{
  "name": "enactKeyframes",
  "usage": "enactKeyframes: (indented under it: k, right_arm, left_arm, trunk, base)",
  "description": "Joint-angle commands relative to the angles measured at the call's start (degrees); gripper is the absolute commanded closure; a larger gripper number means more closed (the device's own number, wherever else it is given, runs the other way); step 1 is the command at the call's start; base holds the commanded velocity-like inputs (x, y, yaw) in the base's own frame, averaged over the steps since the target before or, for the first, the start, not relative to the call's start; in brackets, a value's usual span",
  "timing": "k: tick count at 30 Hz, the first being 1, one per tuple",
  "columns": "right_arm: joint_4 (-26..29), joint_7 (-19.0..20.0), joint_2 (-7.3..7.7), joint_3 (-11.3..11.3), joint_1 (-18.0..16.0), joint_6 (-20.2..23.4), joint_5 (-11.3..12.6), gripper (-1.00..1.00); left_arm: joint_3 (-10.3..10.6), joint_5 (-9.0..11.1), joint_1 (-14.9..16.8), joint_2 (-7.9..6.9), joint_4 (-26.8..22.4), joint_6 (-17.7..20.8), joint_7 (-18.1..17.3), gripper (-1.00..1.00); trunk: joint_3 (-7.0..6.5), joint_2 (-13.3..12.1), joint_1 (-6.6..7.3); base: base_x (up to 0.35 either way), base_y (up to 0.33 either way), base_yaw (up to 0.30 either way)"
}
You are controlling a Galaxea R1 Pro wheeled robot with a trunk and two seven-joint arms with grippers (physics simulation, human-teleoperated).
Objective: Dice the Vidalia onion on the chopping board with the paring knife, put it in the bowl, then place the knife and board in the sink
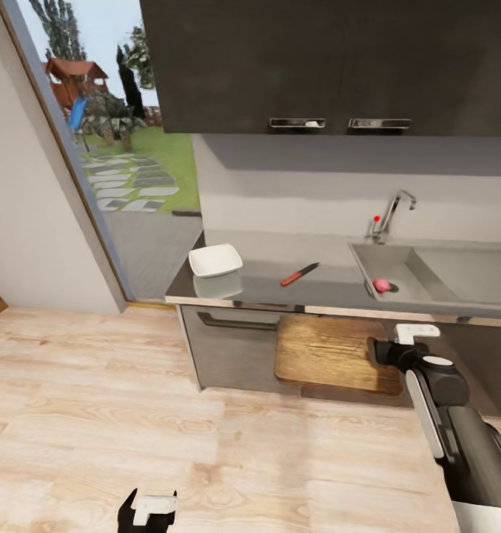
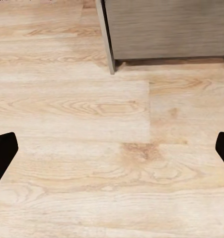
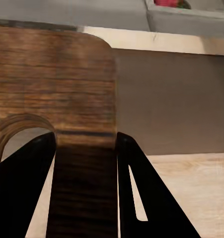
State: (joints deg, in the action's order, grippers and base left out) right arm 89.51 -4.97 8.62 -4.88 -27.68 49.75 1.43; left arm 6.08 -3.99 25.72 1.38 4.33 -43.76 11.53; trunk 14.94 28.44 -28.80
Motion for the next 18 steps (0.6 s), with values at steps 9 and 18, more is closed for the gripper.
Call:
enactKeyframes:
  k: [9,18]
  right_arm:
    - [0.05,-0.31,0.08,0.05,-5.28,4.13,0.33,1.0]
    - [-0.12,-0.27,0.71,-0.72,-5.88,5.38,0.25,1.0]
  left_arm:
    - [0.34,-0.41,0.12,-0.05,0.24,-0.27,0.6,-1.0]
    - [0.34,-0.41,0.12,-0.06,0.24,-0.23,0.6,-1.0]
  trunk:
    - [0.1,0.09,-0.06]
    - [0.1,0.09,-0.06]
  base:
    - [0.316,0.0,0.0]
    - [0.317,-0.016,0.0]
